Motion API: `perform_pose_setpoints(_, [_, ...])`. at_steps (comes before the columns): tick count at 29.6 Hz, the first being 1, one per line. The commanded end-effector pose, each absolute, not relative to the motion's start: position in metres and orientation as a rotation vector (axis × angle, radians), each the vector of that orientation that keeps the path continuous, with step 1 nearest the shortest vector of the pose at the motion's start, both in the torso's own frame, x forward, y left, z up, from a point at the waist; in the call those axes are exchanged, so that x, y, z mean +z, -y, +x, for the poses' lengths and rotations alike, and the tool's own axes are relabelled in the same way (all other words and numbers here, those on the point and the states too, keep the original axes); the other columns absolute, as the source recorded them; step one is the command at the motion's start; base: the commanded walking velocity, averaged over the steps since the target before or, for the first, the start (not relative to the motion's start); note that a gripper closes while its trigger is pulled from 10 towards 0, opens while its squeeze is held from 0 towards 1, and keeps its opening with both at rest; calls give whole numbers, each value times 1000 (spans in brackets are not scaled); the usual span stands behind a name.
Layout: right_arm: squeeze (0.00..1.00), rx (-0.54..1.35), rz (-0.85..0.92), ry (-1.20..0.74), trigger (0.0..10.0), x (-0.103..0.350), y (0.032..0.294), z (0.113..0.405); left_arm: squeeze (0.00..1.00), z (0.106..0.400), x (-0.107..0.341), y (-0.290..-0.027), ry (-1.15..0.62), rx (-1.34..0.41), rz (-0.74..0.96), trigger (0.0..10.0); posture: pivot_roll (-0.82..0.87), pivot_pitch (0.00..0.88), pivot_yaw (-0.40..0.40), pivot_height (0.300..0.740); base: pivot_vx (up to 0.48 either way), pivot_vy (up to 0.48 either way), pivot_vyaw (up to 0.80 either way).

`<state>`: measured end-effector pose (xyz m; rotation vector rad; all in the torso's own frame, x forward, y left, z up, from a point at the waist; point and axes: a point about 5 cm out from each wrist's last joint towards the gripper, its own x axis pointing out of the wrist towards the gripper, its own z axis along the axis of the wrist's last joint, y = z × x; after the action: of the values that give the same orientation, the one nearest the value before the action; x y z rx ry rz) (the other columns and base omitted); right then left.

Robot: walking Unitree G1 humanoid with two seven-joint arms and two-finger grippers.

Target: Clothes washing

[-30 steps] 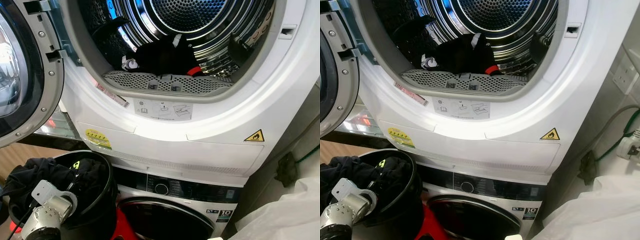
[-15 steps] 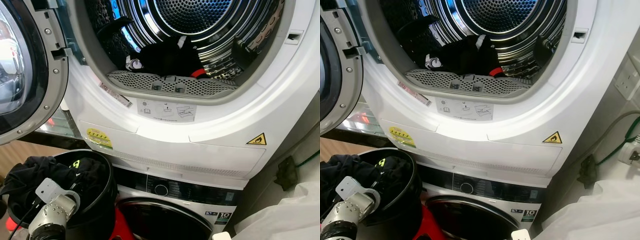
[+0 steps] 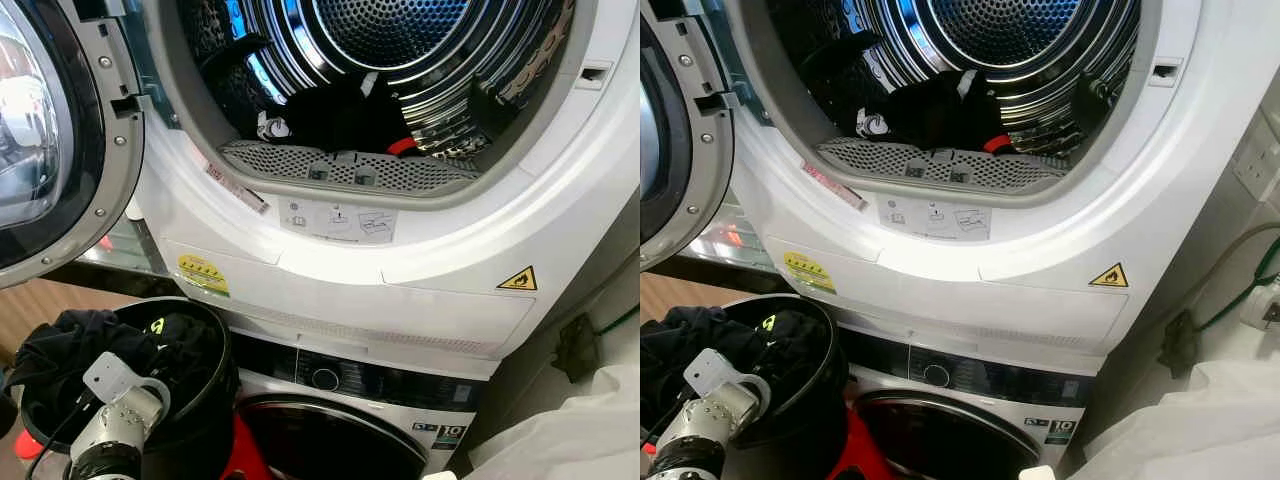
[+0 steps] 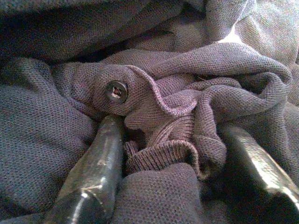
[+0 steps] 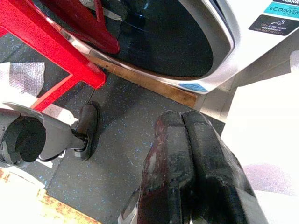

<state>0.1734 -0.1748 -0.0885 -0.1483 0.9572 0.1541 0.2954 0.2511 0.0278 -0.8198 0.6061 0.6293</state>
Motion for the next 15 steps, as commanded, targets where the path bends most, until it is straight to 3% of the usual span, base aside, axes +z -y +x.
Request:
perform_pose_setpoints(1, [0,152,-142,-952,10000,-88,172,175,0,283,0,-220,-780,577,-827,0,49,0,13,740,0,0,0])
perform_pose_setpoints(15, [0,169,-148,-949,10000,-87,168,177,0,279,-4,-219,-784,587,-815,0,59,0,17,740,0,0,0])
